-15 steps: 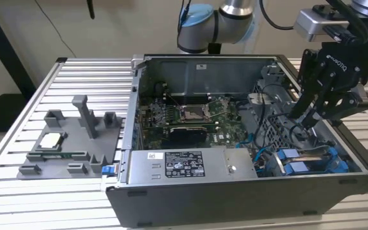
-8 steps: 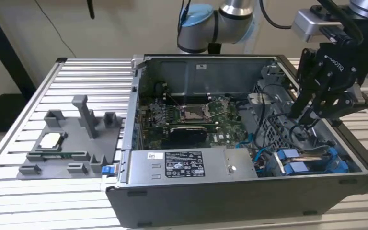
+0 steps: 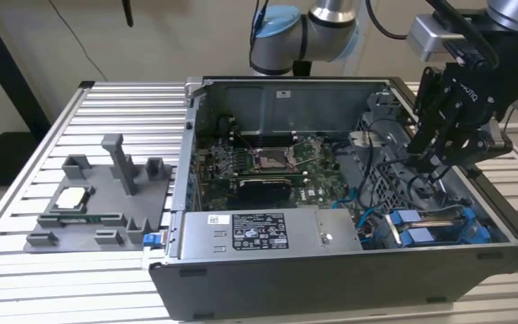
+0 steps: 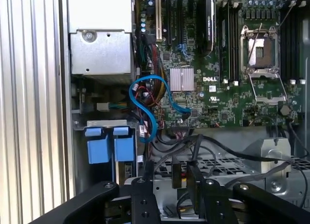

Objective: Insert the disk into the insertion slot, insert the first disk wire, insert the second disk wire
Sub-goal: 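Insert the first disk wire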

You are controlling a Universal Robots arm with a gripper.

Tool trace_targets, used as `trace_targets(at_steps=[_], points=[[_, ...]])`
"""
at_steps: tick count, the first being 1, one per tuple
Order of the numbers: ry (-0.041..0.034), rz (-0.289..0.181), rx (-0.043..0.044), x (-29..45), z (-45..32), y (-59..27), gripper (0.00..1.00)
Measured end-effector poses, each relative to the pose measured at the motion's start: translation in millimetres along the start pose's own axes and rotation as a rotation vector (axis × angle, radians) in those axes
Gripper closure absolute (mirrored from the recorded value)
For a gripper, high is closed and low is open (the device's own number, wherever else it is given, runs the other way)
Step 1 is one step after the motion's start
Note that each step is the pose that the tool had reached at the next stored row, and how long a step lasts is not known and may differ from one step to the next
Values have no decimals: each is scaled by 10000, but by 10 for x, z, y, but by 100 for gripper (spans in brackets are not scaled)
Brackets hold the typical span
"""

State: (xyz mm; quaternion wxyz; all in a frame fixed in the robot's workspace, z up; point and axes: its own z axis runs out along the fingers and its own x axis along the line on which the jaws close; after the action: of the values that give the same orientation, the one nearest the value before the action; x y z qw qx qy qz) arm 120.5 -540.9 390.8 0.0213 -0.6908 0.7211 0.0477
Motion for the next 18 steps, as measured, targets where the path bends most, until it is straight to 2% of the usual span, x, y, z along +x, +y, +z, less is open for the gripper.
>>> trace_targets(at_steps=[6, 11, 14, 15, 18], points=[[-13, 0, 0, 0, 0, 0, 60], [-111, -3, -5, 0, 4, 0, 60], [-136, -4, -6, 2, 18, -1, 60], [-163, -4, -7, 3, 21, -1, 60], [-361, -1, -15, 3, 26, -1, 60]])
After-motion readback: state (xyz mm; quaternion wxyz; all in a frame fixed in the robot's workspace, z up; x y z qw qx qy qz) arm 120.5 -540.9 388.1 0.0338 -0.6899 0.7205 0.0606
